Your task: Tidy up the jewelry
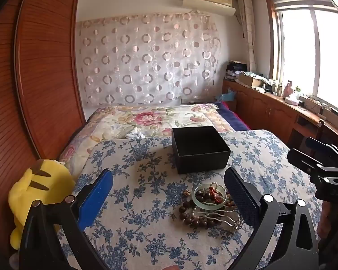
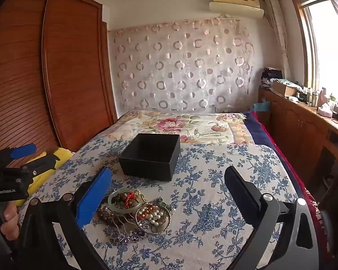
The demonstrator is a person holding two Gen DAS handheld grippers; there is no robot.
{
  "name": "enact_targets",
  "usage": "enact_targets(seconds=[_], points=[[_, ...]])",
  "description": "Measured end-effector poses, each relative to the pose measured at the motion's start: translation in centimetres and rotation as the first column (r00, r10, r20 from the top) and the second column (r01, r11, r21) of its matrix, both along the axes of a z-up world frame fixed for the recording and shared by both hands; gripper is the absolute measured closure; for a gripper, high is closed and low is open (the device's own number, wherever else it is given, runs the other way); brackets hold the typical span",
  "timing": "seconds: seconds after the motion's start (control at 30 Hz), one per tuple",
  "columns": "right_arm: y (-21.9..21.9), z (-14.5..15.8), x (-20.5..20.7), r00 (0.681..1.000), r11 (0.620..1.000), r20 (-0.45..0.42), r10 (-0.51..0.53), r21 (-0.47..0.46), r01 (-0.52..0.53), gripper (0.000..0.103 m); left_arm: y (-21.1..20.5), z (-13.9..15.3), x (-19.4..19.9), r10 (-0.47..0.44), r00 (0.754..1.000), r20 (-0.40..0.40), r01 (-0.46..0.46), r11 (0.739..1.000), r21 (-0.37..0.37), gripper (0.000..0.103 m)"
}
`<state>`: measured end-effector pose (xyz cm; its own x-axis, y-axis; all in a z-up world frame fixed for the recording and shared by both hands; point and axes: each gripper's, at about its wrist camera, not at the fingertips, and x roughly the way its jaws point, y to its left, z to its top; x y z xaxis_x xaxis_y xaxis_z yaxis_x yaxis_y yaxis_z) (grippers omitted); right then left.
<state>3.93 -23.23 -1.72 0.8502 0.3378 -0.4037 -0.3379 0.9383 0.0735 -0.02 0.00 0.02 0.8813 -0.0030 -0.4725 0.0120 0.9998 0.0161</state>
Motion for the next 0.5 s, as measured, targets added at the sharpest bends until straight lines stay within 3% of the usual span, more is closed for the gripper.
enact_targets(seconds=[0.5], points=[[0.01,0.22,-0.33,1.000,1.000,0.004,-0.002,0.005,0.002,0.002,-0.20,-0.14,0.53,0.004,1.000,-0.007,-0.004,1.000,-0.002,0.007]])
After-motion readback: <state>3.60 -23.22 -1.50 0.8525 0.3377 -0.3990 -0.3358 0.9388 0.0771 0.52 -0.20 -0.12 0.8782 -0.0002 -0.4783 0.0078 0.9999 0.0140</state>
